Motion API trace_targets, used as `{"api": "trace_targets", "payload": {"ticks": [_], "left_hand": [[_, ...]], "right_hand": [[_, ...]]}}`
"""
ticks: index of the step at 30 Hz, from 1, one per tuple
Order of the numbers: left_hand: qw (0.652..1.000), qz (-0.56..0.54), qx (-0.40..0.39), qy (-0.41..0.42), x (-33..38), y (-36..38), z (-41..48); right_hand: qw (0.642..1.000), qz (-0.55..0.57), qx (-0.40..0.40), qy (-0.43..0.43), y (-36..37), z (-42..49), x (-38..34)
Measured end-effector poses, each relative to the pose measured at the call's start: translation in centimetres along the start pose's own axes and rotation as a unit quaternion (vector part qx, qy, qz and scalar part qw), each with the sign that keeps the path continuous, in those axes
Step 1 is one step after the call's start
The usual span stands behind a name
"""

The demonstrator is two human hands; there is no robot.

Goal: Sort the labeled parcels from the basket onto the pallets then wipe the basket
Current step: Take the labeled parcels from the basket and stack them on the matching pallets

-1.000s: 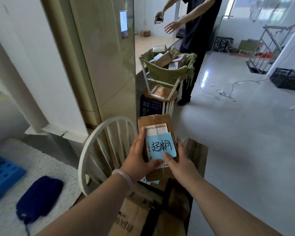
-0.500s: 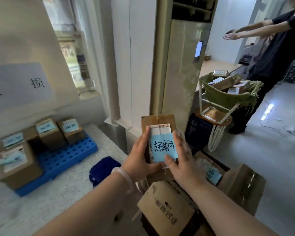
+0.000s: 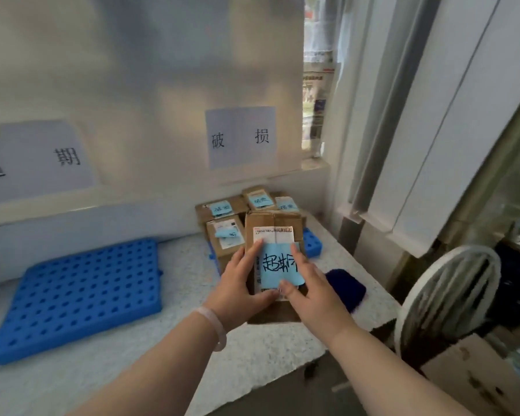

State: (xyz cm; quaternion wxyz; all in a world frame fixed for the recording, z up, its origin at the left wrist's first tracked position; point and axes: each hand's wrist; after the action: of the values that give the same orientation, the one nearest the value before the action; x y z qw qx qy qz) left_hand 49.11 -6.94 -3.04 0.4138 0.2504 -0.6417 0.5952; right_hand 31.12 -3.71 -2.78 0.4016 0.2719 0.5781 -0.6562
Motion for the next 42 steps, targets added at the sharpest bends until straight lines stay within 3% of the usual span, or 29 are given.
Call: {"api": "trace_targets", "payload": {"ticks": [7,17,24,42], "left_hand": [[0.992,-0.001,0.068,-0.111,-10.8,-13.1,-6.4],[0.970,-0.002,0.121,-0.210,-18.6,-20.7,-9.2],[0.960,-0.010,0.117,-0.255,-23.1,-23.9,-5.6],[0.955,-0.024,0.040,-0.294,-34.9,-27.4,13.4]], "right_hand": [[0.988,0.033,-0.149,-0.019,15.9,4.0,-7.7],[0.960,0.030,-0.278,-0.034,26.9,8.9,-11.0],[0.949,0.043,-0.311,-0.014,31.7,14.9,-10.5],[0.944,0.019,-0.323,0.061,39.5,33.5,-3.0]]}}
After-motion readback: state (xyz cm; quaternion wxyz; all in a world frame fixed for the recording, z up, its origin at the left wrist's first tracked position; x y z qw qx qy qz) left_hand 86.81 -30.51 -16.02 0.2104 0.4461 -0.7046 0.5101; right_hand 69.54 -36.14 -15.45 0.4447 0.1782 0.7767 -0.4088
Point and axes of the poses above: each hand's wrist, its own z-axis towards the middle knuckle, its own y-axis out of the palm, x = y × z, and after that the axes turned 7 degrees about -y, right-handed
